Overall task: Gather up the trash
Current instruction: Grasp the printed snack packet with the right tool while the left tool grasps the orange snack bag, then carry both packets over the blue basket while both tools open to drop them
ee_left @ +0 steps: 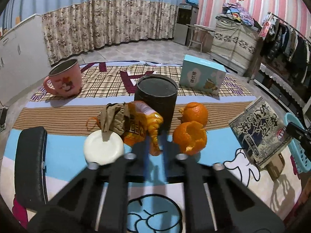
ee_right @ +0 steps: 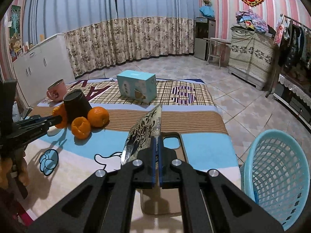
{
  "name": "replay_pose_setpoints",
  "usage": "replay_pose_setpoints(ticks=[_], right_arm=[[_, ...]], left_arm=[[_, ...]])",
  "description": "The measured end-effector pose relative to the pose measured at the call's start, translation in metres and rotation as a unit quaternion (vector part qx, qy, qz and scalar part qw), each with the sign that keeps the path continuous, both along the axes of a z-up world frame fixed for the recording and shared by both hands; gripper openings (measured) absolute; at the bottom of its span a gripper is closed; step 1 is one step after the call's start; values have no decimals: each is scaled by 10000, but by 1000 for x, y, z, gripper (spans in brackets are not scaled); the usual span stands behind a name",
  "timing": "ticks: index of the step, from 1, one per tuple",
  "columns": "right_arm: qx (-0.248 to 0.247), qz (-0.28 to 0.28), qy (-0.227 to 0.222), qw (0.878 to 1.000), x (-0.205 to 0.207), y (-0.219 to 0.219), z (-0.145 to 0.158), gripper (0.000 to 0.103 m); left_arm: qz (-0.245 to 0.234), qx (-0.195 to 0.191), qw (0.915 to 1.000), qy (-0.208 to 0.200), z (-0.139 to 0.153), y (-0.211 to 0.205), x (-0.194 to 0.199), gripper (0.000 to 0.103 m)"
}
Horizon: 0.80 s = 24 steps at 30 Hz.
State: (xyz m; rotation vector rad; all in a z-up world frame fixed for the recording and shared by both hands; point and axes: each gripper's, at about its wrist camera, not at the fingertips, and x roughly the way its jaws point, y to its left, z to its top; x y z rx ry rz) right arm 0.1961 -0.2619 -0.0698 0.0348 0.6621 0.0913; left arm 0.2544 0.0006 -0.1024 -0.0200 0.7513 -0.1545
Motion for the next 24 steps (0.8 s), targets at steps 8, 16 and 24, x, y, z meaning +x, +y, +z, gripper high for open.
replay_pose_setpoints(ticks=[8,16,24], right_arm=[[123,60,-117,9998,-7,4,5,2],[164,112,-364,9991,-19,3,28,2],[194,29,-487,9986,-34,-12,42,2]], left_arm=[[-56,62,9995,-305,32,11,-24,3],[-134,40,9977,-669,75,15,-50,3],[-212,71,9956,-908,99,2,-72,3]])
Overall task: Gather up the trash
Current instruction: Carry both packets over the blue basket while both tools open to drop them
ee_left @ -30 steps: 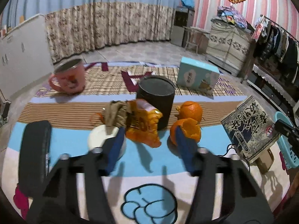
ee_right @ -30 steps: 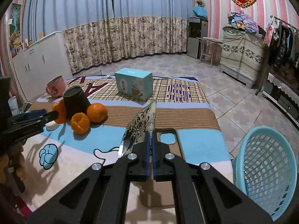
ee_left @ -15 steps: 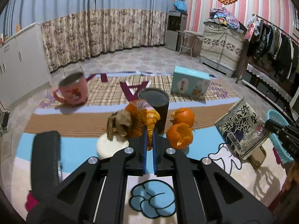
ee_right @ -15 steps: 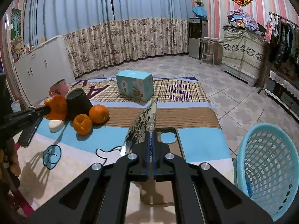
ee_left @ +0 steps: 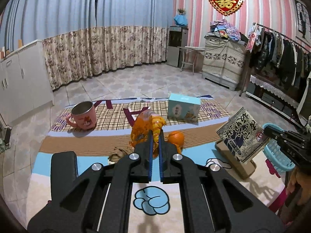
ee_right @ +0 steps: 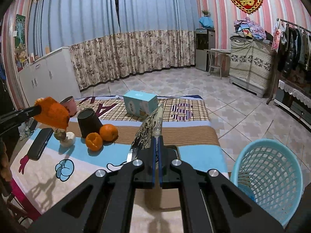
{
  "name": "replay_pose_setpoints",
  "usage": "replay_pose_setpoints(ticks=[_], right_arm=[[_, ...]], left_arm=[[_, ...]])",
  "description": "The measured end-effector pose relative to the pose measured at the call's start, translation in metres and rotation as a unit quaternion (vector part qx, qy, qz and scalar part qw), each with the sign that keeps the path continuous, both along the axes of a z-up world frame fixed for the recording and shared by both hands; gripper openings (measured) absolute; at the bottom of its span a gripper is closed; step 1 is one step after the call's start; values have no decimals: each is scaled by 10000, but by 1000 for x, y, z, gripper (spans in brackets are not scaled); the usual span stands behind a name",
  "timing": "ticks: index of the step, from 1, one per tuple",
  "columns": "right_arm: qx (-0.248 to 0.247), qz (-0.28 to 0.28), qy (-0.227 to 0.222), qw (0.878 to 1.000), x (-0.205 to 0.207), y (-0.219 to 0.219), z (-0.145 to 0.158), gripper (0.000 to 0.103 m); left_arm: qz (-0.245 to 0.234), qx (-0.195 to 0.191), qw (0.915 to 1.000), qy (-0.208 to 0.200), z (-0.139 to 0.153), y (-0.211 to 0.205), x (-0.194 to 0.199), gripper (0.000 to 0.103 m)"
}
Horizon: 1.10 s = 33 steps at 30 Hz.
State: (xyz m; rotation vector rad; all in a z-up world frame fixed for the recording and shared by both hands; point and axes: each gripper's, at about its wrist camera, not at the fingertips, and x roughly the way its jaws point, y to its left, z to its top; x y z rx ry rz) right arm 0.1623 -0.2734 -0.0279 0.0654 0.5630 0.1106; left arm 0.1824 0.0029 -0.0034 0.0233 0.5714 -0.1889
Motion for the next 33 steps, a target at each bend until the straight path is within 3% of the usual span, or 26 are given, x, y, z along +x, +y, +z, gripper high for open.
replay_pose_setpoints(ticks=[9,33], right_arm=[[13,-111,-40,9999,-16,-32,11,2],[-257,-1147,-4,9931,-53,-171,16,2]], left_arm=[[-157,56,9999,0,6,-36,-17,3],[-1336,89,9910,-27,13,-187,-33,3]])
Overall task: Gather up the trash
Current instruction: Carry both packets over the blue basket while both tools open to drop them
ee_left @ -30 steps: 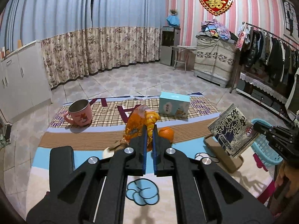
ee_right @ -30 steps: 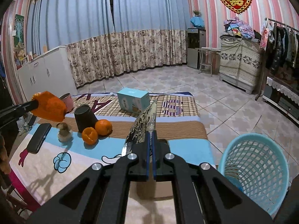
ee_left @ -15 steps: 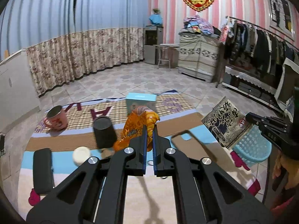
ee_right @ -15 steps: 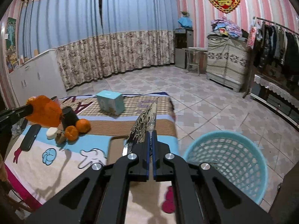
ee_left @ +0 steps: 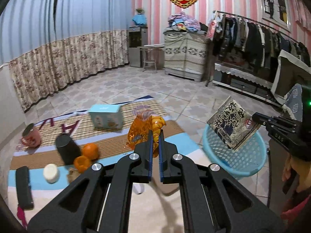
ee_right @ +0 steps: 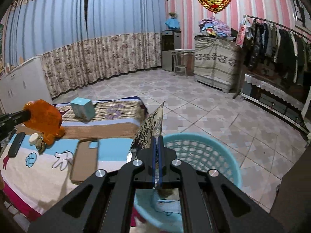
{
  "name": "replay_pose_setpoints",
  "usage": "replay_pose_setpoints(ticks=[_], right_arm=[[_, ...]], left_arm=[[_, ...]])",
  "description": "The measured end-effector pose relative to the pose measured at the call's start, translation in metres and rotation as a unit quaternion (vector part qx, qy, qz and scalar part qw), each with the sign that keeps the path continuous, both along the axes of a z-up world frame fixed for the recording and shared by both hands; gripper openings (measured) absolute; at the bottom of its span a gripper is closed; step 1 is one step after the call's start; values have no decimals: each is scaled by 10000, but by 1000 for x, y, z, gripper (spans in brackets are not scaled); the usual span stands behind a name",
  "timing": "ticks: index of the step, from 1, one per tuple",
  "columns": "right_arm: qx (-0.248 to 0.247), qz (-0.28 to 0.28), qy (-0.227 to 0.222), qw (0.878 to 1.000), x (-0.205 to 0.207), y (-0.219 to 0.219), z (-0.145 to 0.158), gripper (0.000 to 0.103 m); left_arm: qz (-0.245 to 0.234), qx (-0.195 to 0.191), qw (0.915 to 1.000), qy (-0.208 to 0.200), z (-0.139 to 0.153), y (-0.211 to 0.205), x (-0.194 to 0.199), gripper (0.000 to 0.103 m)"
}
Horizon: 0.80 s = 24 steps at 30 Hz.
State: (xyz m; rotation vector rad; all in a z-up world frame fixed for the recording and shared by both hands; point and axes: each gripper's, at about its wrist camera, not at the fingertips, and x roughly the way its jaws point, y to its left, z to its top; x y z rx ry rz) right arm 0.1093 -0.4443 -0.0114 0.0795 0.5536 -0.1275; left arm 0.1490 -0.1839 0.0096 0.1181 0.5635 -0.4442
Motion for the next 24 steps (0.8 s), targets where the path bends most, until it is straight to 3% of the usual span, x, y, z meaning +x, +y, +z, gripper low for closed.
replay_pose_setpoints(ticks=[12,24], right_arm=[[-73,-516,147,9985,-21,-64,-6,2],[77,-777,234,9967,-33,-100,-21,2]], left_arm=[[-804,-124,9965,169,-5,-102,4,3],[-1323,-182,9900,456,-24,-162,6,3]])
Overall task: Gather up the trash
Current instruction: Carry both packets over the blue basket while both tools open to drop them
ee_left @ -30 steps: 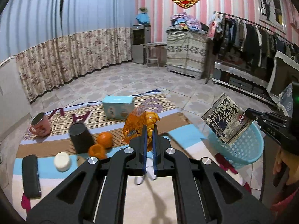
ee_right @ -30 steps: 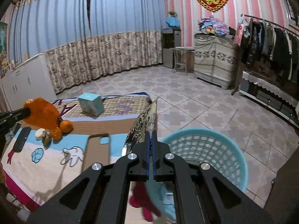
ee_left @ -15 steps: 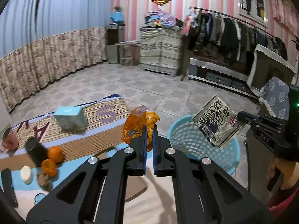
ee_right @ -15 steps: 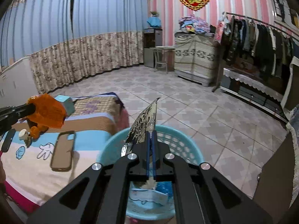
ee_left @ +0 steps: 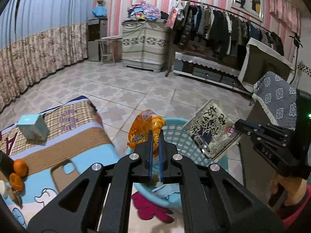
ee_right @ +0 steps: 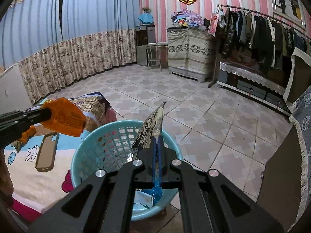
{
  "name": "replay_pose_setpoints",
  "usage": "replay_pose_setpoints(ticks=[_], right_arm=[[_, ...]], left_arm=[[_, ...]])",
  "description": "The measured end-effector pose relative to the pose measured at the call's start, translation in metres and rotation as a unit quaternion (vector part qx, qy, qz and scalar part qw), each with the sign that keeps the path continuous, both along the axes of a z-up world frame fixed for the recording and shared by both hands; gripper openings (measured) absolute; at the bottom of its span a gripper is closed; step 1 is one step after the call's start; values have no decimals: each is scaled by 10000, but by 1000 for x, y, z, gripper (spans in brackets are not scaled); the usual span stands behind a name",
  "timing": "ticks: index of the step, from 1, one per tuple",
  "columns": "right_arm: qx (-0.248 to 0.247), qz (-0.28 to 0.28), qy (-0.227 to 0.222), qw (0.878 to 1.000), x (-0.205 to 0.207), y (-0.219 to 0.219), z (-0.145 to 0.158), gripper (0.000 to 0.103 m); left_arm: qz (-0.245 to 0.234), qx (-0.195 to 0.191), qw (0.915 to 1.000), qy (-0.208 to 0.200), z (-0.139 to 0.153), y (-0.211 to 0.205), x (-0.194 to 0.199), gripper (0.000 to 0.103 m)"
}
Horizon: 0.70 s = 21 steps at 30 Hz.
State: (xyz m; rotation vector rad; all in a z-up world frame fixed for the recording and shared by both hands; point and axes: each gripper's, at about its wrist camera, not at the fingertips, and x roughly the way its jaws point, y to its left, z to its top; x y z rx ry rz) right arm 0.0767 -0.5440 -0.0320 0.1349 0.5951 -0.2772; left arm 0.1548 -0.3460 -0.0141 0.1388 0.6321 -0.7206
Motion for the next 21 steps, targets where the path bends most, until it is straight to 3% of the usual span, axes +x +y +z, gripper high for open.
replay_pose_setpoints(ticks=[11,21], right_arm=[[0,-97,-61,9999,-4,-8,-1,2],[111,-77,22,9999,0,-9,-13,2]], left_arm=[[-407,-221,9989,-79,26,-27,-16,3],[-171,118,9995,234,-16,-27,6,4]])
